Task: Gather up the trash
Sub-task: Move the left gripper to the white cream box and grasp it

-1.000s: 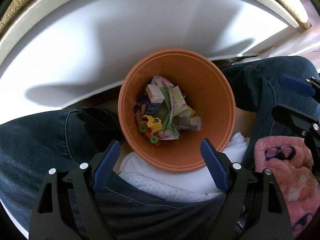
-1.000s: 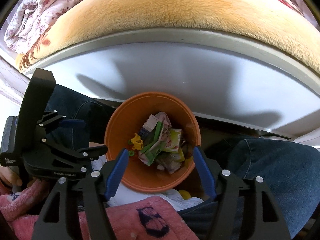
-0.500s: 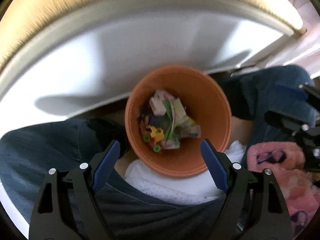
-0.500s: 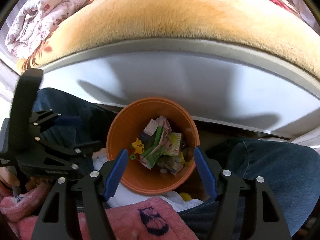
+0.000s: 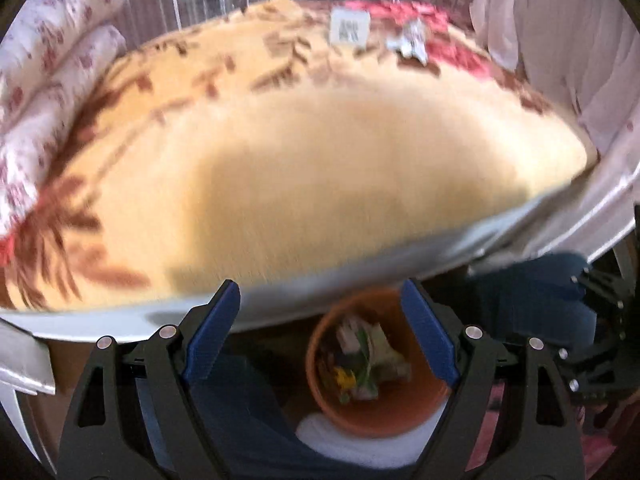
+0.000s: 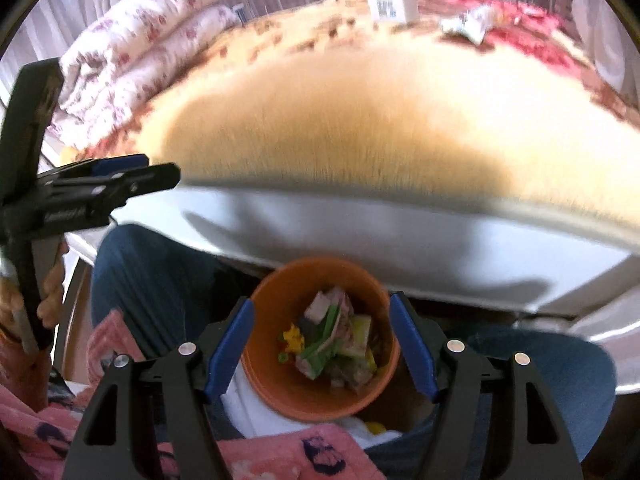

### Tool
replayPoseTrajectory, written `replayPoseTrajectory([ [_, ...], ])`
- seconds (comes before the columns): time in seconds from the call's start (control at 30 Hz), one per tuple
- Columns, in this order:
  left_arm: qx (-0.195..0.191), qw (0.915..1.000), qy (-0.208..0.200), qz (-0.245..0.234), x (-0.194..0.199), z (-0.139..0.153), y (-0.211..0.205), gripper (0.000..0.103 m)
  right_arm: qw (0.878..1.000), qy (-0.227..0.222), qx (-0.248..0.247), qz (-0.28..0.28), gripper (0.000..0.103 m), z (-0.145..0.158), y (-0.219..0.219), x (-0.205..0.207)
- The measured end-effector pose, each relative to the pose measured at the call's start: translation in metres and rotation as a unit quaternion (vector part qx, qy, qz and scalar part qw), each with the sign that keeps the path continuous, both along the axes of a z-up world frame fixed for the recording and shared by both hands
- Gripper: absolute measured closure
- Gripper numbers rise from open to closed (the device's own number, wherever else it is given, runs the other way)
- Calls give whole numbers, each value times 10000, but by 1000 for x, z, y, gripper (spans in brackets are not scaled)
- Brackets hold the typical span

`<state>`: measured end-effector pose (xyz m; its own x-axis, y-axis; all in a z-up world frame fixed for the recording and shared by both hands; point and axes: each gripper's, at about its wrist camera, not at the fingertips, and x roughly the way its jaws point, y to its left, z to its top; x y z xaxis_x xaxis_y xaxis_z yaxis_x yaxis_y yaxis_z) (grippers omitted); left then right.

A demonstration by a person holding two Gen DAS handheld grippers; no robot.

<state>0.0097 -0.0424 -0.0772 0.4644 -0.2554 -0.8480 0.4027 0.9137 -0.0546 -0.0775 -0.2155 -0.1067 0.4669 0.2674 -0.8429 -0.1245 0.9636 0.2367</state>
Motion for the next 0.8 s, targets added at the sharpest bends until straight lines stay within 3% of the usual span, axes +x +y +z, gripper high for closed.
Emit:
replayPoseTrajectory([
  [0.13, -142, 9993, -336, -4, 28, 24, -11, 22, 9987, -501, 42, -126, 32, 23, -10, 7],
  [0.23, -459, 9978, -451, -153, 54, 37, -26, 22, 9972, -702, 114, -237, 31, 33, -19, 15],
  [0.43, -799, 9927, -737, -519, 127, 51, -76, 22, 9966, -699, 234, -363, 30, 30, -29, 29],
  [0.53, -711, 9925, -890, -438, 173, 48, -104, 22, 9968, -615, 295, -423, 30, 24, -35, 35],
  [0.8, -386, 9958, -729, -404, 275, 14, -166, 22, 9971, -491, 458, -347, 30, 22, -45, 57],
])
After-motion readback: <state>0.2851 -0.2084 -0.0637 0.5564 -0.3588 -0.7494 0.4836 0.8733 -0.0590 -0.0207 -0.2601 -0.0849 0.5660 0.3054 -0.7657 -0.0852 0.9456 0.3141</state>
